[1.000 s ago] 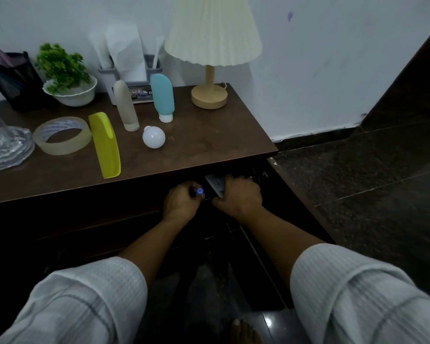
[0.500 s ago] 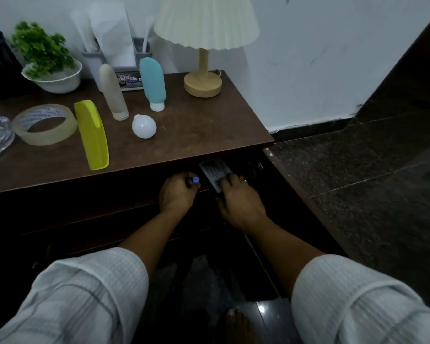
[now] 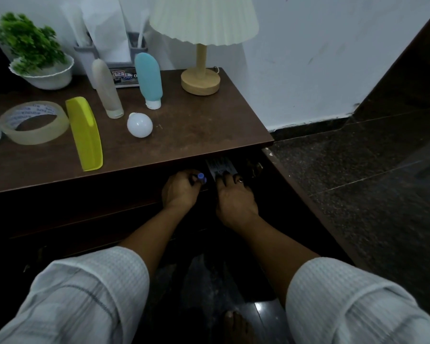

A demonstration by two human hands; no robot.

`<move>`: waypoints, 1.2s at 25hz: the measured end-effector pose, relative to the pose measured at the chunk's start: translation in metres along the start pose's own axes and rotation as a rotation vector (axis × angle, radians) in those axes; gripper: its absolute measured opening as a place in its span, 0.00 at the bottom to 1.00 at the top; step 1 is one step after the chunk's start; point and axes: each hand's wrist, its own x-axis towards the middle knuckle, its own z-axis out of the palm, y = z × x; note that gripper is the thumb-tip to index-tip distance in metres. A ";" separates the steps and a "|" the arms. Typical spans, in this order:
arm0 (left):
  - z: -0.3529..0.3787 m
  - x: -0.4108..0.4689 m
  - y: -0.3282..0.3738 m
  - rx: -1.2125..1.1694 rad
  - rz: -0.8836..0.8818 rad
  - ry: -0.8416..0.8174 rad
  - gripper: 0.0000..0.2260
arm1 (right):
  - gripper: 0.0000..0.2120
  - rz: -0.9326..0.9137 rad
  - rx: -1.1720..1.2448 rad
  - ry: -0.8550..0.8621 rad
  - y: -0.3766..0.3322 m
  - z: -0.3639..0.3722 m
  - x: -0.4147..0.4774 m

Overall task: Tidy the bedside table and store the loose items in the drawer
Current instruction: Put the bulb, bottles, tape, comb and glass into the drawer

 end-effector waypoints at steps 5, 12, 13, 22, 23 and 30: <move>0.011 0.008 0.004 0.050 0.016 0.000 0.12 | 0.37 -0.019 -0.008 0.007 0.007 0.006 -0.003; 0.020 0.012 0.007 0.075 0.019 0.033 0.13 | 0.35 0.012 -0.003 0.009 0.007 0.005 -0.001; 0.020 0.013 0.007 0.083 0.016 0.040 0.13 | 0.33 0.016 -0.009 0.015 0.006 0.006 0.000; 0.018 0.010 0.003 0.104 0.022 0.014 0.17 | 0.42 0.056 0.035 -0.061 0.003 0.007 0.004; 0.015 0.008 0.003 0.106 0.022 -0.001 0.17 | 0.42 0.052 0.064 -0.069 0.004 0.005 0.002; -0.028 -0.031 0.005 0.223 0.040 -0.241 0.23 | 0.31 0.003 0.153 -0.107 0.007 -0.037 -0.023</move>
